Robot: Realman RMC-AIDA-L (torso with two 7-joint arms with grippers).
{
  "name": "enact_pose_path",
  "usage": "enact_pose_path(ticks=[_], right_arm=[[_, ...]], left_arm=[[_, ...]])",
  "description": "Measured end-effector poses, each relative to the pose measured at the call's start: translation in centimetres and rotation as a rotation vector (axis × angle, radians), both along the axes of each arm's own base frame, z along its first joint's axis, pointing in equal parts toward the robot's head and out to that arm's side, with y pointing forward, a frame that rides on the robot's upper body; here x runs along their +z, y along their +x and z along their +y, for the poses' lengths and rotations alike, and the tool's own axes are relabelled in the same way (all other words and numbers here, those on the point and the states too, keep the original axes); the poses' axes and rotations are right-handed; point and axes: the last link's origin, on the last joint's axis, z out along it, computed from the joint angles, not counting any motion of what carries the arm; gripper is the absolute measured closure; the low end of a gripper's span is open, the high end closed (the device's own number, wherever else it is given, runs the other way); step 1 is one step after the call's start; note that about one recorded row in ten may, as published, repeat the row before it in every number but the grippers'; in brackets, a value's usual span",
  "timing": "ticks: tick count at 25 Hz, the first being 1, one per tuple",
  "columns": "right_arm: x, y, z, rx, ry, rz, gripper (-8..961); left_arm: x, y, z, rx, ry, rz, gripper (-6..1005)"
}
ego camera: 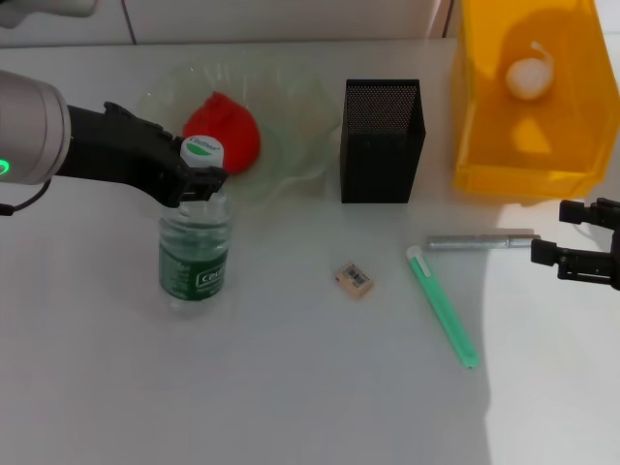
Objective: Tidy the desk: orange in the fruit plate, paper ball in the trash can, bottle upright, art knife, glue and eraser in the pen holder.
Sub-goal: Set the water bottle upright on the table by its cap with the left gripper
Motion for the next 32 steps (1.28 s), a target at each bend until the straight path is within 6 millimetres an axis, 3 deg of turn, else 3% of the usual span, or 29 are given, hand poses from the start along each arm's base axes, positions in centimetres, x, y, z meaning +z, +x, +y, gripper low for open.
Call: enact_pose_path(ticks=[32], right_arm=[[-0.04,-0.03,-0.33,-0.016,-0.016,0.023,111]], left_arm=[[0.85,1.02,0.43,-0.023,0.020,-0.001,467]])
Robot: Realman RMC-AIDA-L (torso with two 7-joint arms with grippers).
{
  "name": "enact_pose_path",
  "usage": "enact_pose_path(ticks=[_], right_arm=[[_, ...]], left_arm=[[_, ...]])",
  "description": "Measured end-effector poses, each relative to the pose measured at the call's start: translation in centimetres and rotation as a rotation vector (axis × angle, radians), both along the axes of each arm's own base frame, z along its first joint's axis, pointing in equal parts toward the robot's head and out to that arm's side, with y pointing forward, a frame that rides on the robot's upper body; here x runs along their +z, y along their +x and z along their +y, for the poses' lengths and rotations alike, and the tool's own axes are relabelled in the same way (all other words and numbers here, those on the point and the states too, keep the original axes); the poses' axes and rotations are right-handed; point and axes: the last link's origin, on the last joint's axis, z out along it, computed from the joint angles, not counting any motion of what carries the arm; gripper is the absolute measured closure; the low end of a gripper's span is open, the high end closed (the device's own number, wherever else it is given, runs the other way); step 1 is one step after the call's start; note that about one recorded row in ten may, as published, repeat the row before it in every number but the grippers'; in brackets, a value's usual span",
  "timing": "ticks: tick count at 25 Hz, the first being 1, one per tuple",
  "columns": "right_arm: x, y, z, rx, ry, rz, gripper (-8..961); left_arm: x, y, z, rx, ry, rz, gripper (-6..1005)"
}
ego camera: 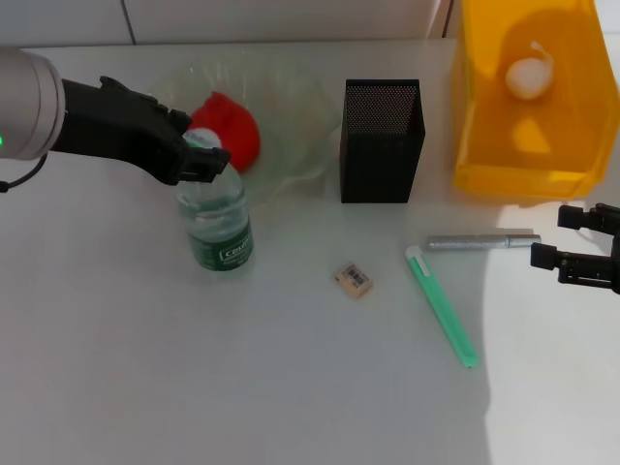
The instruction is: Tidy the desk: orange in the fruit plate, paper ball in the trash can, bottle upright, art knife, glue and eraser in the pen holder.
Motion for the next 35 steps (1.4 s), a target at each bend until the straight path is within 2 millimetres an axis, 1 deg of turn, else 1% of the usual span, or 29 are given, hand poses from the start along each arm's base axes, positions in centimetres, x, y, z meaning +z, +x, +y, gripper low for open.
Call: enact_pose_path(ticks=[6,11,12,13,14,15,16,17,18,20,21,22,24,25,26,28,31,32,33,35], right_arm=[[0.3,-0.2,-0.1,0.009,-0.003,-0.001,112],[1.3,-0.5,0.1,-0.010,-0.011,-0.001,112],[1.7,-0.6,0.2,-0.029,-0.019,-0.002,112],[2.1,-0.7,0.3,-0.049,-0.029,-0.004,112],[2.5,-0.9,0.5,-0.071,-0.044,-0.010,112],[2.8,-1.1,0.7,-0.086,-0.061,-0.020,112],[3.2,-1.5,1.0,-0.107,-0.085,-0.032,112],[3.6,-1.9,1.3,-0.118,-0.104,-0.044,112],[3.9,-2.3,1.6,-0.137,-0.124,-0.055,113],[4.3,-3.2,2.2,-0.169,-0.155,-0.084,113],[4.5,-3.9,2.7,-0.189,-0.178,-0.111,113],[4.5,-4.7,3.0,-0.207,-0.201,-0.135,113],[4.3,-5.8,3.6,-0.236,-0.229,-0.175,113],[4.2,-6.5,4.0,-0.260,-0.242,-0.200,113],[4.1,-7.3,4.4,-0.286,-0.254,-0.227,113],[3.6,-8.5,5.0,-0.320,-0.283,-0.262,113],[2.3,-10.4,5.6,-0.355,-0.338,-0.303,113],[1.9,-10.9,5.7,-0.363,-0.347,-0.312,113],[1.4,-11.4,5.8,-0.365,-0.356,-0.326,114],[0.3,-12.3,6.1,-0.369,-0.374,-0.360,114]], left_arm=[[0.3,0.8,0.4,-0.023,0.008,-0.004,457],[0.6,1.1,0.4,-0.033,0.019,-0.011,289],[1.5,3.2,-0.3,-0.145,0.066,-0.099,256],[1.5,3.2,-0.3,-0.145,0.066,-0.099,256],[0.9,4.2,-1.5,-0.277,0.032,-0.195,257],[0.1,4.5,-2.5,-0.372,-0.003,-0.257,257],[-0.9,4.1,-3.5,-0.456,-0.035,-0.302,257],[-1.4,4.0,-3.7,-0.488,-0.041,-0.317,256],[-2.6,3.0,-4.3,-0.554,-0.055,-0.340,256],[-4.7,1.3,-4.8,-0.615,-0.061,-0.380,257],[-5.7,0.1,-4.9,-0.635,-0.061,-0.399,257],[-7.2,-1.5,-5.1,-0.646,-0.066,-0.435,258],[-9.0,-3.8,-5.6,-0.665,-0.079,-0.494,260],[-9.5,-4.6,-5.9,-0.681,-0.086,-0.514,260],[-10.6,-6.3,-6.5,-0.702,-0.091,-0.558,261],[-11.5,-8.5,-7.3,-0.715,-0.075,-0.619,263],[-12.1,-10.5,-7.9,-0.675,-0.073,-0.674,267],[-12.1,-10.5,-7.9,-0.675,-0.073,-0.674,270],[-12.2,-11.3,-8.1,-0.650,-0.075,-0.686,273],[-12.4,-11.9,-8.3,-0.634,-0.078,-0.687,279]])
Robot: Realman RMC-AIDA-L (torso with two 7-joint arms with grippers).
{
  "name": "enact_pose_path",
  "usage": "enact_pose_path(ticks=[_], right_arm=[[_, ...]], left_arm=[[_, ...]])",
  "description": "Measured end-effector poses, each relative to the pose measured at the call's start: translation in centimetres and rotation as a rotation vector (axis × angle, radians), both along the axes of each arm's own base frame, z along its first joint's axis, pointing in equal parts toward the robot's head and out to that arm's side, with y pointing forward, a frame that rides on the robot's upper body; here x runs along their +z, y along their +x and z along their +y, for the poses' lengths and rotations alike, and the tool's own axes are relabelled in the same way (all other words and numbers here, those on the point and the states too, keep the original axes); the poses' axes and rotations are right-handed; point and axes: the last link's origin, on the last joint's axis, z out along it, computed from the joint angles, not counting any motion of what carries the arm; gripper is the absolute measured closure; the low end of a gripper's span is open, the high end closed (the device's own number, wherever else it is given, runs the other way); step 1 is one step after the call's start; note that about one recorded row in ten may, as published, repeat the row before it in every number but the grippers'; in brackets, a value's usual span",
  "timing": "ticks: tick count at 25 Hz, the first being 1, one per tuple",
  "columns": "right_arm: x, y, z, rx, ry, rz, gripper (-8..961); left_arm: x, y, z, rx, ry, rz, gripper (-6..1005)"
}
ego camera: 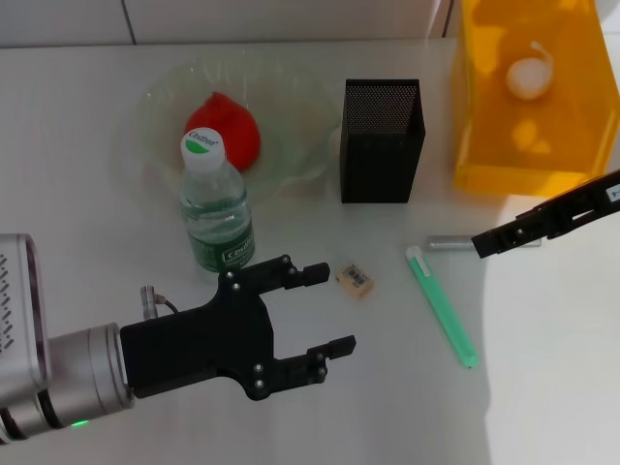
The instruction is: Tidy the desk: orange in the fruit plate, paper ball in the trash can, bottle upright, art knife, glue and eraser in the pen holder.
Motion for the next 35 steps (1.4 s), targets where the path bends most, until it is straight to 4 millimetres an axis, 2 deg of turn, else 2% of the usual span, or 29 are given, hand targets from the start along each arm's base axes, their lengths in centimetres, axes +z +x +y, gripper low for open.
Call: enact_pose_path(ticks=[8,16,35], right_arm=[[-4.3,-1.4,0.5,-0.007,-0.035,-0.200,114],[-6.8,-1.1,0.6,-0.036,-0.039,-0.226,115],[-10.1,-1.5,2.4,-0.037,-0.029,-0.246,120]], left_arm=[[-0.3,-0.3,-0.1,0.014,-0.010,0.010,296],[-0.4,-0.6,-0.1,0.028,-0.019,0.013,296],[-0.5,-0.7,0.1,0.039,-0.028,0.014,296]])
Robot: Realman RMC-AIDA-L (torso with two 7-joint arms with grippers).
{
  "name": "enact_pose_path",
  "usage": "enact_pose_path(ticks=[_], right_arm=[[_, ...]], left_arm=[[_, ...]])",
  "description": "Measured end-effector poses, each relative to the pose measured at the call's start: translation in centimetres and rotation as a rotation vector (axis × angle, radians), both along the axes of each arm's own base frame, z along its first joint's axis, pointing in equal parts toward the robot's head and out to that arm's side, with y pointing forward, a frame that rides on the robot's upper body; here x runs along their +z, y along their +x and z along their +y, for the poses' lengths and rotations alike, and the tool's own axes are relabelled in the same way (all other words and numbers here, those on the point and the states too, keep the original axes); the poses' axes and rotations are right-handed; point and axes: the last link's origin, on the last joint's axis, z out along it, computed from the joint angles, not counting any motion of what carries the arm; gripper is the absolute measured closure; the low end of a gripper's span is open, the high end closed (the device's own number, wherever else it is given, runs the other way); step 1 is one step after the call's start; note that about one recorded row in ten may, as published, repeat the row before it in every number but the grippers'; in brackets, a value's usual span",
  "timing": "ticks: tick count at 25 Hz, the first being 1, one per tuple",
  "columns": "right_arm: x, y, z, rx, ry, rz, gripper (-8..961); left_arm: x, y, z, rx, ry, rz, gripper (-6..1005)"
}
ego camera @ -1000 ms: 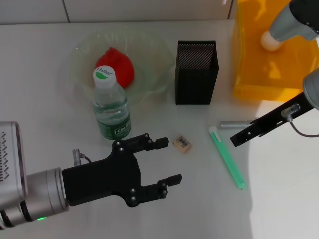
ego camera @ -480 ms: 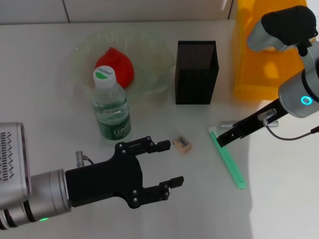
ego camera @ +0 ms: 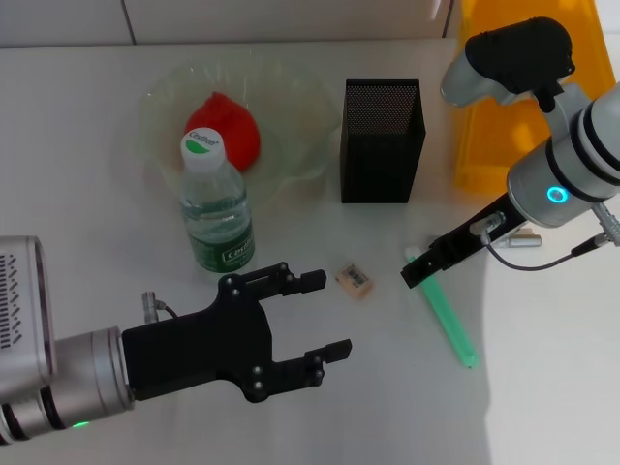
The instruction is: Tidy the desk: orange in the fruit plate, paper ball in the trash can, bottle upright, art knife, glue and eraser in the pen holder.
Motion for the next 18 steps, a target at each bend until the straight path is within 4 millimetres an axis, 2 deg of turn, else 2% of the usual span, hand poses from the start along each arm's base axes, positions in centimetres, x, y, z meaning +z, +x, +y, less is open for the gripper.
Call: enact_pose_path(ticks=[10,15,18], right_arm=[[-1.07,-0.59,-0.13,0.000,-0.015,-0.023,124],[-1.11,-0.53,-0.12,-0.008,-0.009,-0.022,289],[-1.14,-0.48,-0.12,-0.014,-0.005,-0.021,345]], left_arm=[[0.47,-0.35,0.09,-0.001,-0.002,0.009,297],[0.55,-0.49,0.01,0.001,-0.002,0.011,297],[0.61,-0.58,-0.05,-0.001,-0.005,0.014,297]])
